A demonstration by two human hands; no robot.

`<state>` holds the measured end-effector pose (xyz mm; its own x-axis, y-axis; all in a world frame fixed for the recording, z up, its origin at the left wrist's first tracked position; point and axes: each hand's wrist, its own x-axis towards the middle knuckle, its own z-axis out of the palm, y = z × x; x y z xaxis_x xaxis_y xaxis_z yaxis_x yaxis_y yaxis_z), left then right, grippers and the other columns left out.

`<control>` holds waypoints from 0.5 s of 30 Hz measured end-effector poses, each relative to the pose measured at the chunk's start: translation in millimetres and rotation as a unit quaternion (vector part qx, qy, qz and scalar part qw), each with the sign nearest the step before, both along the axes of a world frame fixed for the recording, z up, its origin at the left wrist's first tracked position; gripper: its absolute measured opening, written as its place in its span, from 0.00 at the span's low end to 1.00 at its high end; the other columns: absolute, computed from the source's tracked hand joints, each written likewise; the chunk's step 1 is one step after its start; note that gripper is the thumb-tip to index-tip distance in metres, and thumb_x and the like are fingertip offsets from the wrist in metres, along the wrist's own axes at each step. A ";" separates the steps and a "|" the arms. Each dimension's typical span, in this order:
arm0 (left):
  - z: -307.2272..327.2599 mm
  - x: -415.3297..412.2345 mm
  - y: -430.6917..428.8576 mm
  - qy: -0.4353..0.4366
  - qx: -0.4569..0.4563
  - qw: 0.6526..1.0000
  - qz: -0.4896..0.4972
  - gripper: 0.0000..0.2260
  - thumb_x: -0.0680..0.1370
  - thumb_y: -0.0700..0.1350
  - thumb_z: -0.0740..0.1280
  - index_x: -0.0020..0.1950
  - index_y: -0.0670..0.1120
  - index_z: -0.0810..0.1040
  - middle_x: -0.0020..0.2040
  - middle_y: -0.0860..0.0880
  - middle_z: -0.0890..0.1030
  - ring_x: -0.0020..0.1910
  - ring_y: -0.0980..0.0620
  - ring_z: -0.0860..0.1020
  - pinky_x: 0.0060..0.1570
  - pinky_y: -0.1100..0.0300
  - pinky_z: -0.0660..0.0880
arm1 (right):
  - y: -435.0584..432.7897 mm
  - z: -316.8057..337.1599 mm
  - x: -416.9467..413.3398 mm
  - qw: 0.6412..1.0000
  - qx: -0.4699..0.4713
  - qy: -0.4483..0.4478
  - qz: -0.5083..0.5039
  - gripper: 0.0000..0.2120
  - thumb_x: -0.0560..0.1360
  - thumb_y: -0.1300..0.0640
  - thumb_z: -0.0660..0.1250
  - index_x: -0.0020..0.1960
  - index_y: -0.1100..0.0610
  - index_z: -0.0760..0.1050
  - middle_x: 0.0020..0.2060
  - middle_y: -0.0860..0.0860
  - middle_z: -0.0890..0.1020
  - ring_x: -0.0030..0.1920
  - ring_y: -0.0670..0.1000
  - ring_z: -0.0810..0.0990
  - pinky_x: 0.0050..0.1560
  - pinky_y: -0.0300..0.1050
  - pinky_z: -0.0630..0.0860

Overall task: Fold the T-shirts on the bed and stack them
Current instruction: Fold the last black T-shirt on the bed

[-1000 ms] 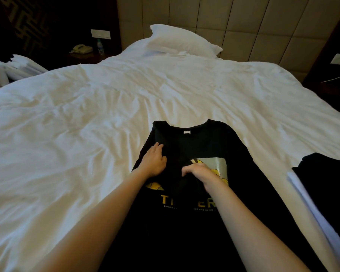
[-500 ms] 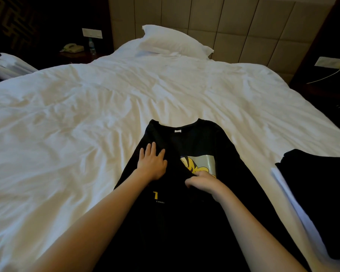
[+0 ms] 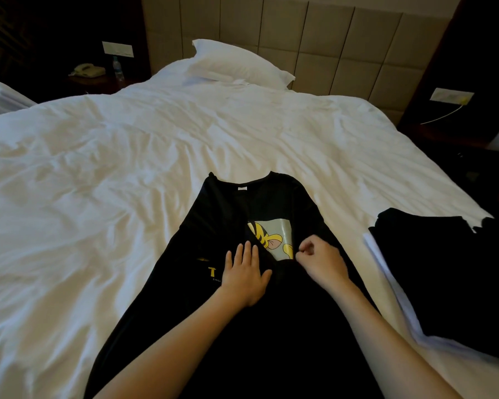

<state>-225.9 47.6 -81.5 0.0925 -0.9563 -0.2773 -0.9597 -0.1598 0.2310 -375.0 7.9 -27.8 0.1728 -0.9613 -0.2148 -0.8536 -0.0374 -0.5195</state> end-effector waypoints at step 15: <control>22.4 -34.1 -15.9 0.473 -0.094 0.873 0.074 0.17 0.82 0.43 0.56 0.71 0.44 0.68 0.60 0.48 0.75 0.48 0.55 0.75 0.47 0.68 0.72 | -23.1 7.6 -59.2 0.962 -0.041 -0.178 -0.203 0.11 0.72 0.65 0.63 0.53 0.57 0.75 0.41 0.53 0.78 0.37 0.52 0.75 0.35 0.43 0.68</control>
